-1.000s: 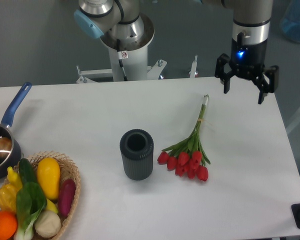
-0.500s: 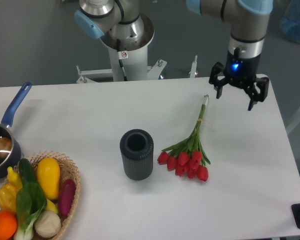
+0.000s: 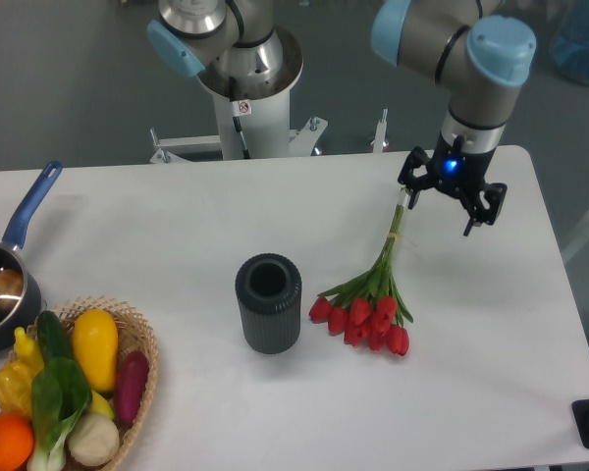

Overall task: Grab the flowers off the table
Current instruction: 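Move the open gripper over the green tulip stems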

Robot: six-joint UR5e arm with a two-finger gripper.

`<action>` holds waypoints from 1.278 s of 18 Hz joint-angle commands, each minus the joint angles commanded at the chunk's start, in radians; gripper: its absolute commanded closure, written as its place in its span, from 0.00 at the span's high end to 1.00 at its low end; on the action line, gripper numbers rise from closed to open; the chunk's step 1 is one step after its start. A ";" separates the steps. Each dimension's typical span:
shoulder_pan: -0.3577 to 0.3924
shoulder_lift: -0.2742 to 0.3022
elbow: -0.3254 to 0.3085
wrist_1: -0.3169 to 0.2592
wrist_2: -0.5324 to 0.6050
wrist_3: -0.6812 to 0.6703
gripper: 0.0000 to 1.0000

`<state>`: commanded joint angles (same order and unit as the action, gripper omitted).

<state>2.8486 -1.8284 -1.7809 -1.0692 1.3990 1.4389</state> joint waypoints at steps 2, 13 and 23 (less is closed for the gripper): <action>-0.003 -0.012 0.002 0.000 -0.002 -0.020 1.00; 0.000 -0.026 0.018 0.000 -0.058 -0.126 1.00; -0.008 -0.052 0.035 0.003 -0.060 -0.123 1.00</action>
<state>2.8409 -1.8806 -1.7457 -1.0661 1.3392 1.3162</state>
